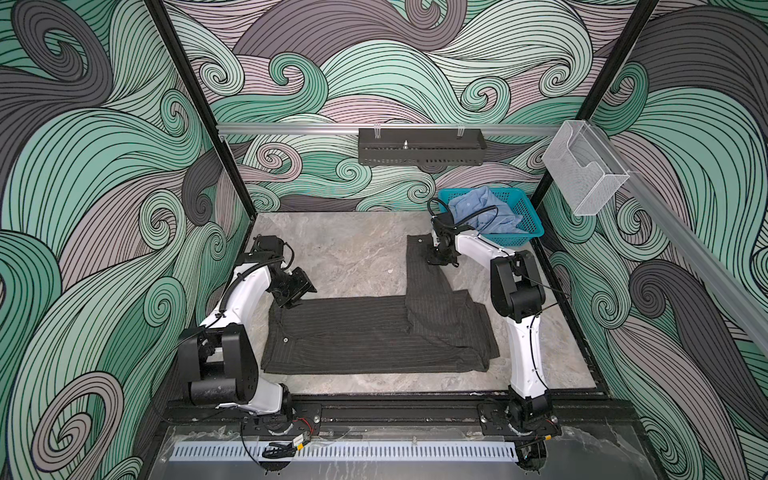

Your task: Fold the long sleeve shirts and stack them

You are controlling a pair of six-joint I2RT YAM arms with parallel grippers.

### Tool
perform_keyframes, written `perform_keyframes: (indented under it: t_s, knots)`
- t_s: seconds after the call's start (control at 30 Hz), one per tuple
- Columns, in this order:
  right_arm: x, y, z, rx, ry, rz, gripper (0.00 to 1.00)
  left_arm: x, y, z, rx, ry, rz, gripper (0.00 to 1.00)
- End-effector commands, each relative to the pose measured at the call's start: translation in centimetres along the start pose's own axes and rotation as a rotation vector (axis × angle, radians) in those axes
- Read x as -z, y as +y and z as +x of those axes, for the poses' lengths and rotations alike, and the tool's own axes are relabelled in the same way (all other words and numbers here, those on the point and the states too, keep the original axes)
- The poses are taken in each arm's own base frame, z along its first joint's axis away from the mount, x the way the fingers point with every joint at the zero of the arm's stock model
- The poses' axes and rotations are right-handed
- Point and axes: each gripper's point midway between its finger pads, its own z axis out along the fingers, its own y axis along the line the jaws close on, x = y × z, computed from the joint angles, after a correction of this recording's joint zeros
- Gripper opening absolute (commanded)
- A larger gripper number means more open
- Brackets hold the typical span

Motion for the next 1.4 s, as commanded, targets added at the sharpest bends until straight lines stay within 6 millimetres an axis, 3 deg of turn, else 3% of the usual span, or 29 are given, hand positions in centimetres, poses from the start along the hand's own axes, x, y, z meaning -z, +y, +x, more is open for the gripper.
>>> perform_keyframes:
  t_s: [0.0,0.13,0.27,0.37,0.5,0.57,0.67,0.83,0.97,1.13,1.17,1.23,1.37]
  knots:
    - [5.3,4.2,-0.8,0.14,-0.115,-0.177,0.0,2.4,-4.4,0.7,-0.201,-0.038,0.16,0.54]
    - [10.7,9.5,3.7,0.395,-0.128,-0.335,0.0,3.4,-6.5,2.2,-0.369,-0.068,0.225,0.54]
    - [16.3,15.2,11.1,0.716,-0.149,-0.516,0.0,4.4,-7.8,4.1,-0.499,-0.104,0.271,0.56]
    - [20.1,17.8,16.9,0.96,-0.175,-0.622,0.0,5.5,-8.7,5.9,-0.579,-0.147,0.311,0.58]
    - [22.7,18.1,24.4,1.202,-0.125,-0.744,0.0,7.4,-8.5,7.4,-0.636,-0.252,0.348,0.6]
    - [22.6,17.1,27.3,1.279,-0.06,-0.77,0.0,7.8,-8.0,7.7,-0.638,-0.311,0.358,0.6]
    - [21.7,15.3,30.0,1.306,0.064,-0.758,0.0,7.5,-7.4,8.6,-0.64,-0.299,0.368,0.62]
    - [20.2,12.0,31.0,1.336,0.22,-0.586,0.0,5.7,-8.1,10.8,-0.681,-0.167,0.407,0.62]
    - [18.1,8.4,30.3,1.307,0.361,-0.341,0.0,5.0,-8.5,10.7,-0.684,-0.158,0.404,0.62]
    - [16.5,4.2,29.4,1.136,0.522,-0.121,0.0,4.5,-8.8,10.6,-0.697,-0.151,0.391,0.62]
    - [16.5,4.2,29.2,1.096,0.513,-0.126,0.16,4.3,-8.9,10.8,-0.712,-0.138,0.385,0.62]
    - [16.8,4.7,28.5,1.043,0.444,-0.15,0.35,3.6,-9.1,11.3,-0.745,-0.109,0.365,0.62]
    - [18.7,6.7,25.8,0.892,0.195,-0.26,0.64,2.2,-10.4,12.9,-0.839,-0.066,0.359,0.64]
